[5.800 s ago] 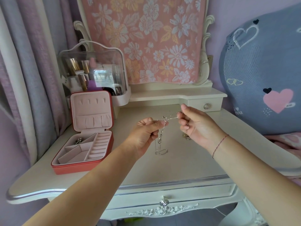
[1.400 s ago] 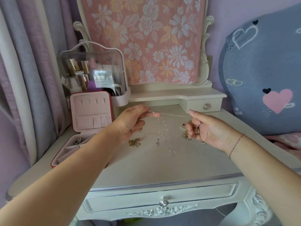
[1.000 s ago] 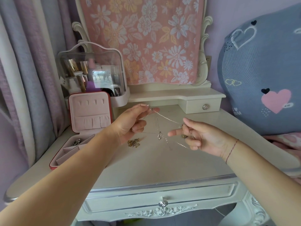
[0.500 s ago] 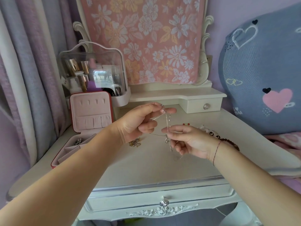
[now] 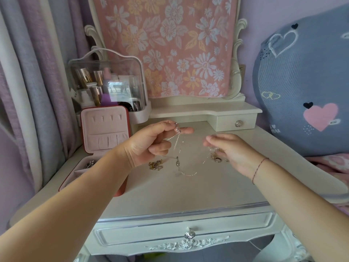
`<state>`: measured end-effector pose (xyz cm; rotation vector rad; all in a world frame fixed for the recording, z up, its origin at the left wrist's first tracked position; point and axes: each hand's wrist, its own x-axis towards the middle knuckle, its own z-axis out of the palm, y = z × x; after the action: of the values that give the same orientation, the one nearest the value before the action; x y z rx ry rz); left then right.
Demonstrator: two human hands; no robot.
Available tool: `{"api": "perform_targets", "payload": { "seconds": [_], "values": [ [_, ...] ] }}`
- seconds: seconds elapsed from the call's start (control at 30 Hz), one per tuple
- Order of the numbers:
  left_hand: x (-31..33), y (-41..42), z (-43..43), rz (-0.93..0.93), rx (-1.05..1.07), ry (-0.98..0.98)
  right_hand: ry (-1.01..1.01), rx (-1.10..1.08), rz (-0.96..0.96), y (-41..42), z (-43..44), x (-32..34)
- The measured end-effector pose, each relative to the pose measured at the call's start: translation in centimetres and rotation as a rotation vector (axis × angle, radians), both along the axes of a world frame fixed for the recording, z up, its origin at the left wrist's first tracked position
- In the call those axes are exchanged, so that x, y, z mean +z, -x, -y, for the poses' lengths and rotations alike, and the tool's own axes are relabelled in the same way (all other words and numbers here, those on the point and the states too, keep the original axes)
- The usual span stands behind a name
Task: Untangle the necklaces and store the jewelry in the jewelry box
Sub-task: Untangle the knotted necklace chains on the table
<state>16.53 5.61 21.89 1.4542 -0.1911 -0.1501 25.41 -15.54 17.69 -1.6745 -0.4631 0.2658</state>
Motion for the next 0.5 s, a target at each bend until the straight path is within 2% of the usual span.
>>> {"api": "perform_targets", "payload": {
  "seconds": [0.13, 0.23, 0.5],
  "values": [
    [-0.4, -0.1, -0.8, -0.014, 0.009, 0.012, -0.302, 0.136, -0.258, -0.7, 0.7, 0.6],
    [-0.7, 0.0, -1.3, -0.016, 0.007, 0.034, -0.476, 0.146, -0.392, -0.7, 1.3, 0.8],
    [-1.2, 0.0, -2.7, -0.013, -0.005, 0.092, -0.47, 0.121, -0.393, -1.3, 2.9, 1.0]
  ]
}}
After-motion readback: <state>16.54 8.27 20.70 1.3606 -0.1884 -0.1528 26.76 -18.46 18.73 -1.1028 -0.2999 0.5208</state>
